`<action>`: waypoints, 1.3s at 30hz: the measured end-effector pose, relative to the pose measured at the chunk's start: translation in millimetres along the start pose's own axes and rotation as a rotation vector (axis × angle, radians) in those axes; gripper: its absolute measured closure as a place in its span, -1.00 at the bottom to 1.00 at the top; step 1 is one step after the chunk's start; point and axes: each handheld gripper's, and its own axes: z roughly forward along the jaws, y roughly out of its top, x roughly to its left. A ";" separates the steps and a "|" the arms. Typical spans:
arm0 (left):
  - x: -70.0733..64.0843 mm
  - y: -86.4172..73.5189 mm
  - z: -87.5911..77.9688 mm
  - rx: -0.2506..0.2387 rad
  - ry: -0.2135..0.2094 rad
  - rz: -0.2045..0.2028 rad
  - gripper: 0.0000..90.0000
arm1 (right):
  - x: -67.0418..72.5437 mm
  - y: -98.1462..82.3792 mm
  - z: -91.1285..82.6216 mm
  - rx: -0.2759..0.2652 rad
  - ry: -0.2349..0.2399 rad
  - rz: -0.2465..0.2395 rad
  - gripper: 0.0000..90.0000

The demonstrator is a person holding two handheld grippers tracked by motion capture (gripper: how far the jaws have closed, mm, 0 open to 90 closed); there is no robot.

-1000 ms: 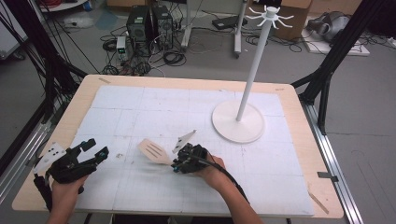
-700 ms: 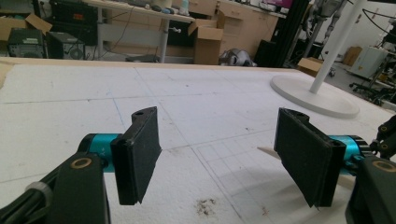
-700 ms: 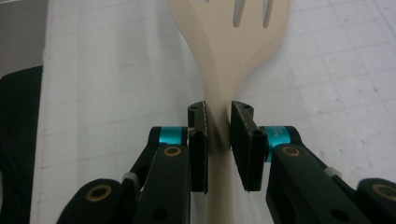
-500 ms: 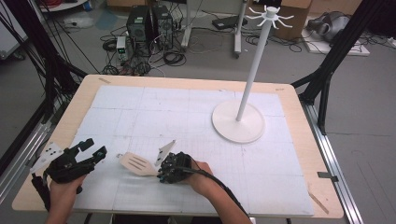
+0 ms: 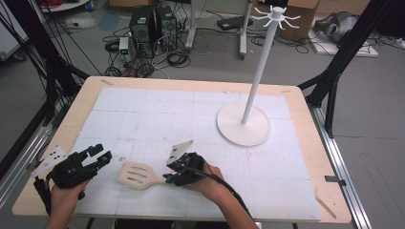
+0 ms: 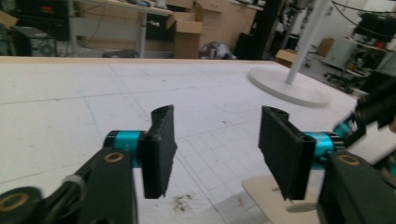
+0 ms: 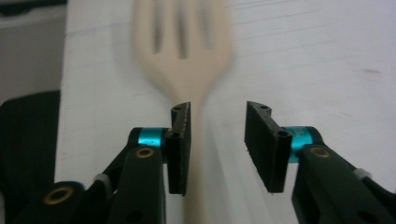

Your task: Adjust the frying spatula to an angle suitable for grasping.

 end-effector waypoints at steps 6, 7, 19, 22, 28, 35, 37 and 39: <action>-9.9 -0.4 5.3 0.087 -0.096 0.074 0.60 | -4.0 -49.5 -51.8 -0.086 -0.181 0.191 0.39; -12.7 0.3 6.2 0.096 -0.110 0.082 0.69 | -0.7 -67.7 -65.9 -0.097 -0.219 0.227 0.46; -34.5 -9.4 12.9 0.218 -0.253 0.166 0.85 | 16.6 -123.5 -94.9 -0.127 -0.230 0.321 0.91; -37.9 -14.9 19.5 0.289 -0.247 0.184 0.85 | 25.4 -132.0 -92.9 -0.119 -0.218 0.308 0.90; -40.7 -20.4 25.5 0.357 -0.243 0.186 0.91 | 28.8 -129.3 -97.9 -0.151 -0.228 0.297 0.88; -40.5 -22.7 28.6 0.391 -0.229 0.172 0.95 | 41.0 -125.7 -102.4 -0.186 -0.184 0.249 0.87; -40.5 -23.1 29.1 0.395 -0.225 0.166 0.96 | 44.5 -126.3 -101.8 -0.181 -0.162 0.241 0.88; -40.6 -23.4 29.6 0.400 -0.220 0.160 0.97 | 46.1 -129.1 -97.8 -0.144 -0.150 0.234 0.90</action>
